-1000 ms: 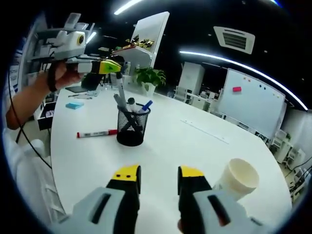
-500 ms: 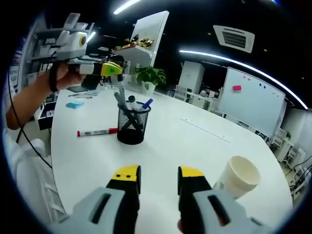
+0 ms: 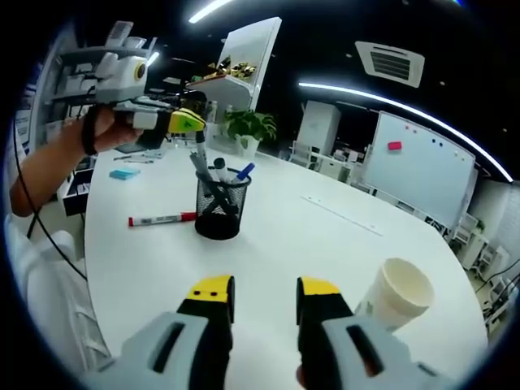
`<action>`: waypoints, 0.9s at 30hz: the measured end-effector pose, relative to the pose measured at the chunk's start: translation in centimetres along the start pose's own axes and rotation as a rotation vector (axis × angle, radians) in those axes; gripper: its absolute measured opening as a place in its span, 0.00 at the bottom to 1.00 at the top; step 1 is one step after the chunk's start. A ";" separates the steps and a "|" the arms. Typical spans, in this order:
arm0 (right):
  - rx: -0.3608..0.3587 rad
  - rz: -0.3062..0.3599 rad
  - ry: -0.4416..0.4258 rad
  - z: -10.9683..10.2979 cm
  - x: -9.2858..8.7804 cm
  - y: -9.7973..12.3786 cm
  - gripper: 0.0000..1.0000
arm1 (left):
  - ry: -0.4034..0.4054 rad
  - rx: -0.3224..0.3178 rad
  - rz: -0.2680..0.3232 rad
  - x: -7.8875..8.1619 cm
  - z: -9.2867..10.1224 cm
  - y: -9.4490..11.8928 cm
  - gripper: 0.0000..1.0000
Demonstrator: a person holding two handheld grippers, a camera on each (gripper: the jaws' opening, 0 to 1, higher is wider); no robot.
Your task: Place the scattered laser pointers and whiteboard markers into the pen holder and stack the scattered paper cups together
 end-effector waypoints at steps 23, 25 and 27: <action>0.004 -0.007 0.001 0.0 -0.1 -0.1 0.30 | 0.013 -0.016 -0.054 -1.0 0.1 -0.5 0.08; 0.004 -0.007 0.002 -0.1 -0.1 -0.1 0.30 | 0.013 -0.018 -0.059 -1.0 0.1 -0.6 0.08; 0.006 -0.007 0.001 -0.1 -0.1 -0.2 0.30 | 0.011 -0.021 -0.065 -1.2 0.1 -0.7 0.08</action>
Point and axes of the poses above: the point that each gripper's makers call its tool centre point, and the gripper's own axes: y roughly backward along the fingers, z roughly to its right, x roughly out of its top, the point moved 9 cm from there along y, roughly backward along the fingers, and after that the axes turned 4 degrees about -z, right-handed, at the moved point
